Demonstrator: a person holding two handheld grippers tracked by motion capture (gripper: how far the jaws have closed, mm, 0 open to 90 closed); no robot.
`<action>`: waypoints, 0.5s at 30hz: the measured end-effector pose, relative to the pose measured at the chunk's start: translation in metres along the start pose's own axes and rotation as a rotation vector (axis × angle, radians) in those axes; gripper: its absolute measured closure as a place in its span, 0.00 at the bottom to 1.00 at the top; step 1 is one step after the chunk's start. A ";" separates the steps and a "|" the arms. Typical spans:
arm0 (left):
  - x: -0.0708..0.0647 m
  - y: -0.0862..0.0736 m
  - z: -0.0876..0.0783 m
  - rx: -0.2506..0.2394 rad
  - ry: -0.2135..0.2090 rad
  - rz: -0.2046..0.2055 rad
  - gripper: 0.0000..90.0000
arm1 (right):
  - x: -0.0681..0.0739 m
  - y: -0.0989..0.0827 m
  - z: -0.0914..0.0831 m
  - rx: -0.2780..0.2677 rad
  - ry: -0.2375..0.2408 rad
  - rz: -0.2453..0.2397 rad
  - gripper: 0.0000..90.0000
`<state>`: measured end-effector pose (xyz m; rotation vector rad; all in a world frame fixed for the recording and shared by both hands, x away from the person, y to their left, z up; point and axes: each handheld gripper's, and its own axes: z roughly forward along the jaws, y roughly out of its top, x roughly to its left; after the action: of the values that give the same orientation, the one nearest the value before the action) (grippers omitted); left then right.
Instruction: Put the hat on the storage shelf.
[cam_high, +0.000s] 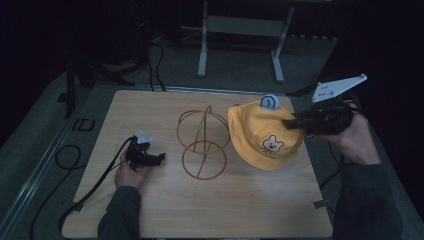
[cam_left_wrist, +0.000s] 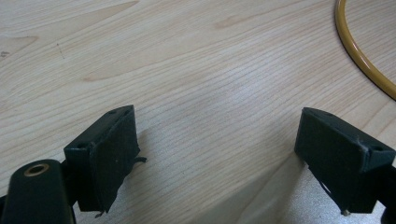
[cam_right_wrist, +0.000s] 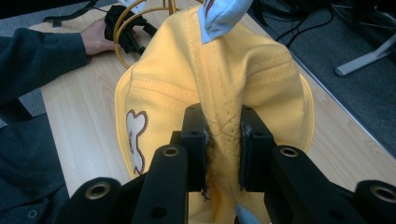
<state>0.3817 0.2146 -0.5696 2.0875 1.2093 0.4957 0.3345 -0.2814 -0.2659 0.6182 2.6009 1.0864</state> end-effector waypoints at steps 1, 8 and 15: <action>0.000 0.000 0.000 0.000 0.000 0.000 0.15 | 0.000 0.001 0.000 -0.001 0.001 -0.001 0.84; 0.000 0.000 0.000 0.000 0.000 0.000 0.15 | -0.001 0.006 0.001 -0.008 -0.003 -0.003 0.84; 0.000 0.000 0.000 0.003 0.000 0.003 0.15 | -0.002 0.011 0.001 -0.017 -0.005 -0.005 0.84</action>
<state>0.3818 0.2148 -0.5695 2.0917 1.2077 0.4957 0.3398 -0.2749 -0.2584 0.6094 2.5848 1.1022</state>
